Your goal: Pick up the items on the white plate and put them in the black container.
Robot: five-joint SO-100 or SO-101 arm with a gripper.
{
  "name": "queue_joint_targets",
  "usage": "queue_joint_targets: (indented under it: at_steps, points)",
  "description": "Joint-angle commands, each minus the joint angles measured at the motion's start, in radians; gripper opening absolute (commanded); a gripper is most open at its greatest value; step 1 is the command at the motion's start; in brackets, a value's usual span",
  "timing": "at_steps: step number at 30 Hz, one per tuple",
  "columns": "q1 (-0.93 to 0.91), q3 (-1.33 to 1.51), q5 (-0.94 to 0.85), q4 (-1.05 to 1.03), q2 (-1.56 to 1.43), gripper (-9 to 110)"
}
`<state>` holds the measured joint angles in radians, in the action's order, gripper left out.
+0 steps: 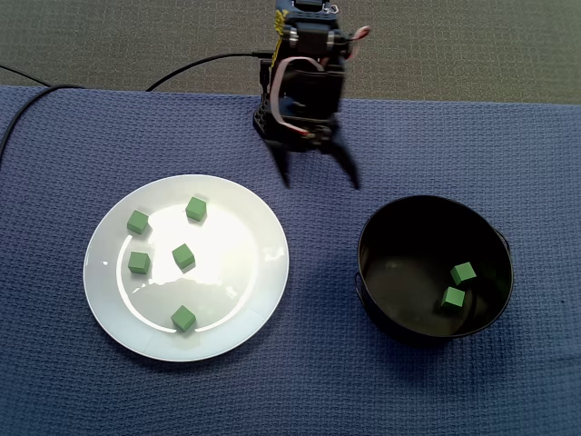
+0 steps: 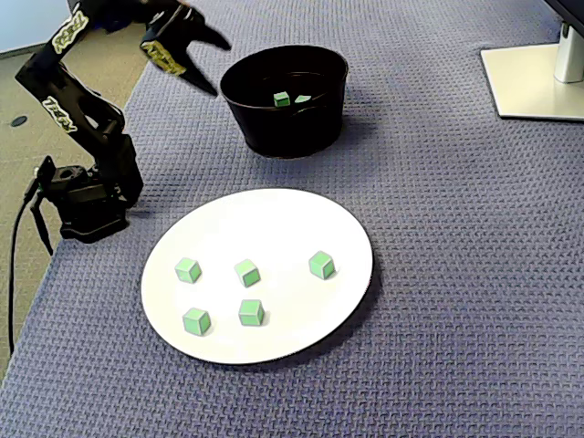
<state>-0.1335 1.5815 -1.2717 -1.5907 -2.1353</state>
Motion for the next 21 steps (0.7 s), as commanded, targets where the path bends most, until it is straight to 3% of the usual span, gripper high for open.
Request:
queue_joint_targets:
  at_steps: [1,8,21]
  points:
    - [-0.195,0.075,-0.132,-0.026,-0.037,42]
    - [-0.390,0.215,-0.241,0.067,0.054,46]
    - [-0.535,0.184,-0.428,0.117,0.272,47]
